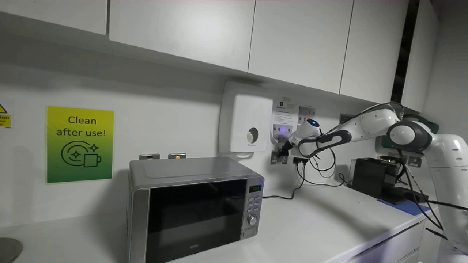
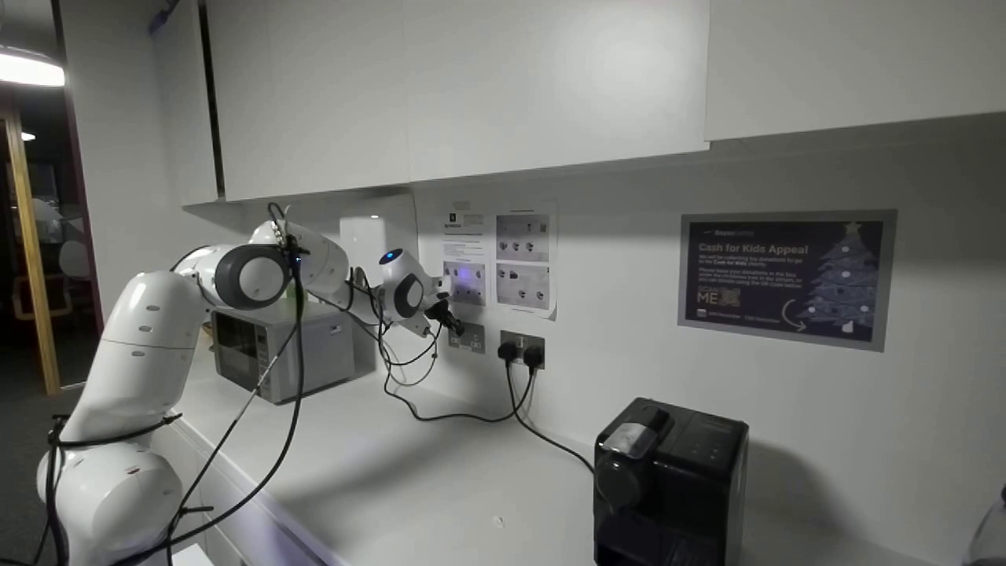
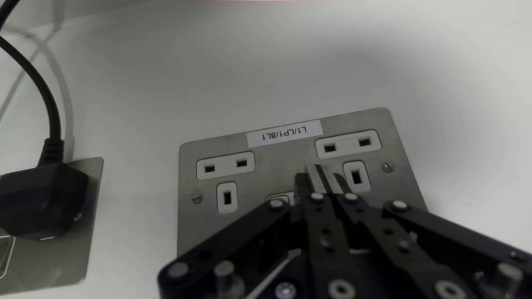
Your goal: Flip the switch of the socket on the left
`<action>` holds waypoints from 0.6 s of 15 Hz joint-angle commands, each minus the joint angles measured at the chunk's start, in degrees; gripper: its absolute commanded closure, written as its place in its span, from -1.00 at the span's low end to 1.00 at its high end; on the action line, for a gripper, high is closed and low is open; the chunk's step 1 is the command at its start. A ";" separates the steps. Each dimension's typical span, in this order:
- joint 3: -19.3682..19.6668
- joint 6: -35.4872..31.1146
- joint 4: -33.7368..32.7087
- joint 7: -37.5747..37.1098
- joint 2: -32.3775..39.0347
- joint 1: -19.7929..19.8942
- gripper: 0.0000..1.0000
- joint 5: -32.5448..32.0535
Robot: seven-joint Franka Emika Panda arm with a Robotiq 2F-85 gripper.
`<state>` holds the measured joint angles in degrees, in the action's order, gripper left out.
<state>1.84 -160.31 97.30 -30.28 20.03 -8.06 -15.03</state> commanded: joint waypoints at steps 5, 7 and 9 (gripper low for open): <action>0.28 4.39 -4.05 0.42 1.73 -0.33 1.00 -0.41; 1.02 5.28 -2.20 3.92 0.08 -1.17 1.00 1.82; 0.75 6.64 -0.86 6.78 -1.08 -0.93 1.00 1.65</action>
<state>1.95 -156.68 95.95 -28.10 20.62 -8.43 -14.45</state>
